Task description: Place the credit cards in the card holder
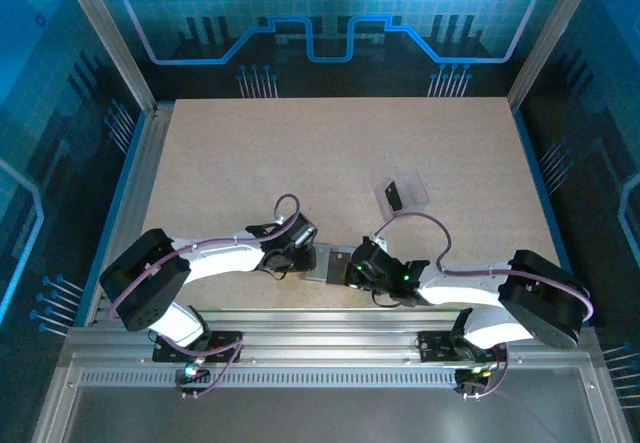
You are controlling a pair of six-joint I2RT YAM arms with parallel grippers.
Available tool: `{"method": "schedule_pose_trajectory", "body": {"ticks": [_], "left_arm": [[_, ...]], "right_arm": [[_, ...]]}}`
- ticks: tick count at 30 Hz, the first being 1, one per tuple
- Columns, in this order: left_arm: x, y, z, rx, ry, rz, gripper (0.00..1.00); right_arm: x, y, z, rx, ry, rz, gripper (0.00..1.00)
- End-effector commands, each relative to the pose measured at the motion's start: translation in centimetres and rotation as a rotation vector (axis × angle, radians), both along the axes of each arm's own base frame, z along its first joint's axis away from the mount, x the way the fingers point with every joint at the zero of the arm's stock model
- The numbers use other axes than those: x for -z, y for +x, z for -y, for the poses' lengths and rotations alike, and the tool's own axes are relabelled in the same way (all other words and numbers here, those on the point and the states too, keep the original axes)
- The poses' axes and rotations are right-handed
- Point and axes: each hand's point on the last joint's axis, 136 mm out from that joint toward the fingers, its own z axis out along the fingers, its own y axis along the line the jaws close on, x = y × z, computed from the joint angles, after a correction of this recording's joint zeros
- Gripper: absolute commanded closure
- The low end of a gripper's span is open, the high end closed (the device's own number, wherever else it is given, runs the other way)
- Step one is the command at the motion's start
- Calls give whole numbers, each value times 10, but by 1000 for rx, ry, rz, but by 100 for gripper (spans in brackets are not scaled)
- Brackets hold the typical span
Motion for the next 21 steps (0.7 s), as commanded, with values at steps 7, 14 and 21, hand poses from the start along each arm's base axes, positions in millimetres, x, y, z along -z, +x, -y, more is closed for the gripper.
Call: {"method": "schedule_pose_trajectory", "body": {"ticks": [7,14,21], "left_arm": [[40,-28,2,31,-10,-117,47],[41,-28,1,30,-9,-119,47],[41,-29,2,31,-10,-122,47]], "right_arm": [[0,-9,13,1,-73,-15,100],[-7,-8,4,-59,-83,-23,100],[-11,-6,-6,-103,-80,-15,100]]}}
